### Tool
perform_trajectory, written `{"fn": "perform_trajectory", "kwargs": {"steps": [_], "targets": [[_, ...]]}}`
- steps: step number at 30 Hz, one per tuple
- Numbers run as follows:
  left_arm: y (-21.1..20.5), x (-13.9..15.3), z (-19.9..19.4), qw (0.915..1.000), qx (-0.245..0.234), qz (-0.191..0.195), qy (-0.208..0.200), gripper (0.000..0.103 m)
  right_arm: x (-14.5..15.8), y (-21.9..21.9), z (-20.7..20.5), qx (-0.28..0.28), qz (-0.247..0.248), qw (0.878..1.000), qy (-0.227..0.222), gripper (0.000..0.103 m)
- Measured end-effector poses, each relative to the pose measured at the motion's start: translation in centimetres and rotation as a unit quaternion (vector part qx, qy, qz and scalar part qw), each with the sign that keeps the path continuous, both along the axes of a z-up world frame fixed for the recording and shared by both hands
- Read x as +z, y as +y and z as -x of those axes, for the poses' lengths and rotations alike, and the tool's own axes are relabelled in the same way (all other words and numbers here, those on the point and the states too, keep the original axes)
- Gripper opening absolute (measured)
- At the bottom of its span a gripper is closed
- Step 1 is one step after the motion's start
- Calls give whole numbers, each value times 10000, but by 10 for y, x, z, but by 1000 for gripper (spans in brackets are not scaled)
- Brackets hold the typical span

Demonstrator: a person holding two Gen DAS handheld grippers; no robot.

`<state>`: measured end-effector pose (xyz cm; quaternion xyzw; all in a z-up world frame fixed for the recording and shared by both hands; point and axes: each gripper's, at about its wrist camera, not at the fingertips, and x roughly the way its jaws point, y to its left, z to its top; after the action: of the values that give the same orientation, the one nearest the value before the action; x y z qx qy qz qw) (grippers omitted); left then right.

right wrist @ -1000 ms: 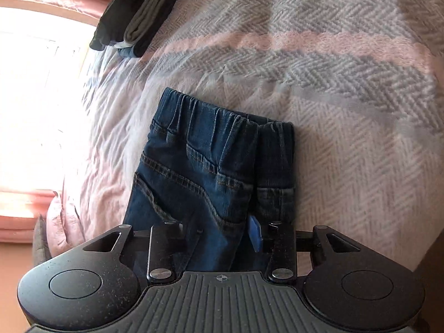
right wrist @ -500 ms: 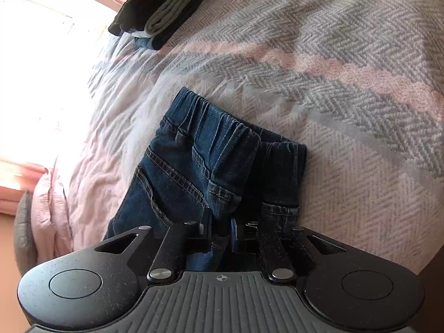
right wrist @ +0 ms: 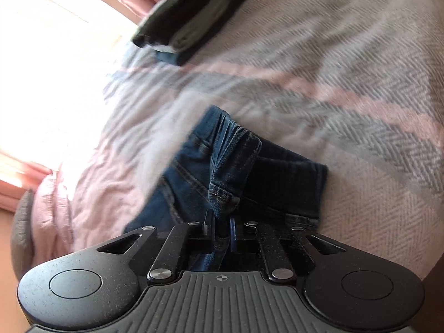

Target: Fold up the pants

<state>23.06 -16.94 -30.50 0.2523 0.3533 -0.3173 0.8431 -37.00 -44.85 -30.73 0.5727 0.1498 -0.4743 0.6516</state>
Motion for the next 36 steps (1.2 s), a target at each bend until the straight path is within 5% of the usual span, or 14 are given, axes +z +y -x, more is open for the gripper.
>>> {"fn": "perform_trajectory", "kwargs": {"steps": [3, 6, 8, 11, 14, 16, 18, 22, 26, 30, 36], "targets": [[84, 28, -16, 9861, 1137, 1084, 547, 4, 12, 5, 7, 89, 27, 9998, -177, 5], [137, 10, -7, 9667, 1846, 1408, 1073, 5, 8, 5, 15, 120, -142, 9998, -38, 5], [156, -24, -5, 9458, 2539, 1318, 1539, 9, -3, 4, 16, 117, -372, 9991, 143, 6], [176, -70, -4, 9023, 3351, 1643, 2160, 10, -11, 5, 17, 83, -530, 9981, 303, 7], [186, -82, -6, 8769, 3654, 2123, 2291, 12, -16, -1, 20, 59, -636, 9977, 220, 8], [191, -84, -10, 8671, 3729, 2301, 2369, 12, -17, -3, 22, 170, -611, 9977, 228, 8], [192, -81, -15, 8753, 3623, 2215, 2314, 1, -13, -2, 20, 381, -486, 9976, 318, 6], [190, -61, -14, 9100, 3032, 2020, 1980, 2, 7, -4, 18, 847, -114, 9962, 166, 3], [182, -51, -7, 9371, 2619, 1608, 1657, 3, 4, -9, 27, 1028, -330, 9936, 333, 3], [179, -47, -3, 9418, 2541, 1587, 1526, 3, 10, -2, 32, 1082, -106, 9940, 118, 2], [185, -59, 5, 9437, 2599, 1329, 1558, 3, -17, -1, 36, 954, -506, 9933, 419, 2]]}}
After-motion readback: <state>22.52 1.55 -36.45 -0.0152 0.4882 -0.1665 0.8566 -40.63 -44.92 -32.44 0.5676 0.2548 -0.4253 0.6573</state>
